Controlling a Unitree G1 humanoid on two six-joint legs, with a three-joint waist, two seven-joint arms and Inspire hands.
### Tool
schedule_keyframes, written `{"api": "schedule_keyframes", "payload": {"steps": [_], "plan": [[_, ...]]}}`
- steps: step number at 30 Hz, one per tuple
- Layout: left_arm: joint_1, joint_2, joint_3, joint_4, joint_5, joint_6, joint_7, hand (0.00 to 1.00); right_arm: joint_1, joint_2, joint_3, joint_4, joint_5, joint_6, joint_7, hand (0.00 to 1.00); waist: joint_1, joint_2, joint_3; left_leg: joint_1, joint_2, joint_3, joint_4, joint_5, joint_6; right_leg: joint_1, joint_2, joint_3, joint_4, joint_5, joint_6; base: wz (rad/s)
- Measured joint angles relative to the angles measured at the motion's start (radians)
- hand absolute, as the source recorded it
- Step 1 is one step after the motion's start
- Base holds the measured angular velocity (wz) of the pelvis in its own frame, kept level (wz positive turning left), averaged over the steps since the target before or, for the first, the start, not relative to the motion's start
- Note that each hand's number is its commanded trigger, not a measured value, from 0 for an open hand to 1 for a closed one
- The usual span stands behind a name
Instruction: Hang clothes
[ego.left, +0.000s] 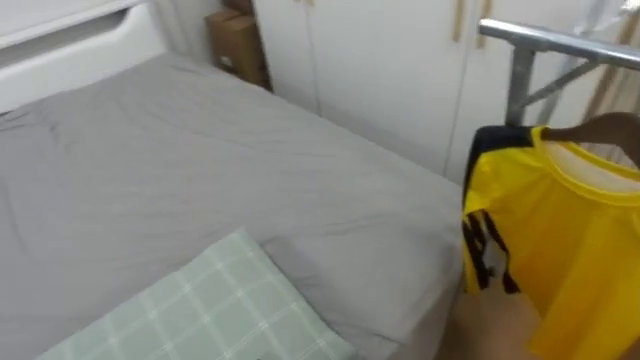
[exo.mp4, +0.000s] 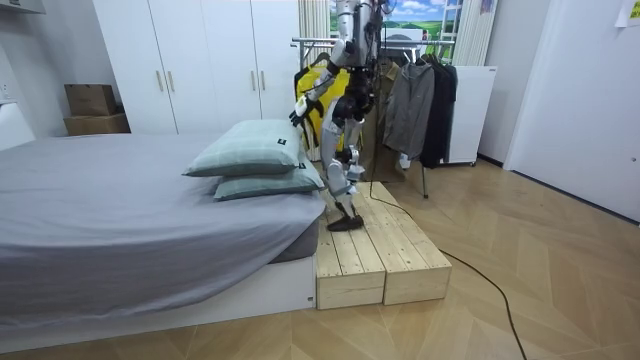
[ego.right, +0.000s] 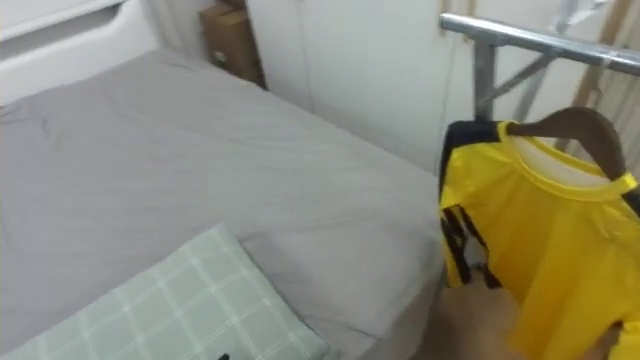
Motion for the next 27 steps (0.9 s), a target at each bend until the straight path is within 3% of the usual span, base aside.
{"api": "schedule_keyframes", "payload": {"steps": [3,4,5,6,8,11,13,15,16,18,19,21,24,27], "plan": [[0.004,0.002,-0.002,0.004,-0.001,0.000,0.000,0.00,-0.012,0.002,0.000,0.011,0.002,-0.002,0.011,0.00,0.008,-0.001,0.0000,0.048,-0.012,0.013,-0.060,-0.050,-0.023,-0.006,-0.012,-0.063,0.019,-0.001,0.004,0.88],[0.006,0.004,-0.002,0.008,-0.001,0.001,0.000,0.00,-0.019,0.003,0.000,0.011,0.000,-0.002,0.020,0.00,0.014,-0.005,0.0003,0.056,-0.017,0.034,-0.111,-0.084,-0.055,-0.021,-0.025,-0.078,0.043,-0.004,0.010,0.35],[0.007,0.005,-0.001,0.022,-0.001,0.002,0.000,0.00,-0.027,0.006,0.000,0.011,0.000,-0.003,0.026,0.00,0.028,-0.013,-0.0054,0.051,-0.017,0.043,-0.128,-0.087,-0.049,-0.037,-0.041,-0.072,0.067,0.003,0.043,0.26],[0.008,0.004,-0.002,0.032,0.000,0.003,0.000,0.00,-0.027,0.007,0.001,0.011,0.000,-0.003,0.030,0.00,0.029,-0.016,-0.0073,0.050,-0.017,0.045,-0.134,-0.084,-0.044,-0.039,-0.045,-0.064,0.079,0.013,0.055,0.34],[0.003,0.000,-0.002,0.077,-0.001,0.002,0.001,0.00,-0.003,0.009,0.001,0.013,0.003,-0.002,0.032,0.00,0.014,-0.041,-0.0151,0.062,-0.017,0.062,-0.139,-0.070,-0.044,-0.039,-0.072,-0.024,0.104,0.015,0.050,0.79],[0.008,0.002,-0.001,0.089,-0.003,0.003,0.004,0.00,0.002,0.002,0.001,0.013,-0.002,-0.001,0.022,0.00,0.037,-0.045,-0.0160,0.072,-0.018,0.074,-0.135,-0.069,-0.044,-0.029,-0.060,0.009,0.079,0.015,0.061,0.13],[0.001,0.004,0.014,0.113,-0.002,0.002,0.004,0.00,0.000,0.006,0.000,0.013,-0.012,-0.001,0.014,0.00,0.033,-0.036,-0.0177,0.071,-0.020,0.055,-0.136,-0.062,-0.040,-0.014,-0.055,0.003,0.068,0.025,0.067,0.09],[-0.010,0.008,0.036,0.133,-0.003,0.002,0.005,0.00,0.013,0.008,0.000,0.015,-0.014,-0.001,-0.004,0.00,0.006,-0.036,-0.0154,0.074,-0.034,0.005,-0.139,-0.065,-0.032,0.014,-0.069,-0.005,0.080,0.029,0.073,0.60],[-0.014,0.010,0.037,0.138,-0.003,0.002,0.006,0.00,0.016,0.008,0.000,0.020,-0.014,-0.001,-0.012,0.00,-0.005,-0.035,-0.0151,0.072,-0.038,-0.013,-0.139,-0.065,-0.028,0.020,-0.067,0.019,0.089,0.031,0.076,0.95],[-0.025,0.017,0.036,0.141,-0.003,0.002,0.006,0.00,0.024,0.006,-0.005,0.036,-0.014,0.011,-0.041,0.00,-0.024,-0.043,-0.0125,0.063,-0.058,-0.075,-0.140,-0.060,-0.016,0.034,-0.053,0.166,0.091,0.025,0.090,0.91],[-0.026,0.017,0.036,0.141,-0.002,0.002,0.006,0.00,0.023,0.006,-0.006,0.036,-0.014,0.012,-0.050,0.00,-0.023,-0.044,-0.0117,0.058,-0.066,-0.094,-0.140,-0.060,-0.016,0.036,-0.051,0.192,0.091,0.025,0.093,0.76],[-0.039,0.016,0.036,0.153,-0.001,0.002,0.006,0.00,0.027,0.006,-0.012,0.036,-0.021,0.012,-0.072,0.00,-0.028,-0.043,-0.0063,0.035,-0.087,-0.176,-0.143,-0.055,-0.008,0.052,-0.045,0.239,0.087,0.033,0.108,0.94],[-0.042,0.024,0.035,0.160,-0.001,0.002,0.007,0.00,0.027,0.006,-0.013,0.034,-0.028,0.012,-0.093,0.00,-0.023,-0.041,-0.0046,0.014,-0.104,-0.243,-0.147,-0.049,-0.002,0.069,-0.026,0.298,0.063,0.039,0.121,0.84],[-0.039,0.036,0.038,0.180,0.000,0.003,0.029,0.00,0.024,0.006,-0.013,0.033,-0.043,0.011,-0.125,0.00,-0.022,-0.041,-0.0053,-0.011,-0.145,-0.343,-0.161,-0.035,0.008,0.112,0.000,0.402,-0.021,0.043,0.154,0.90]]}}
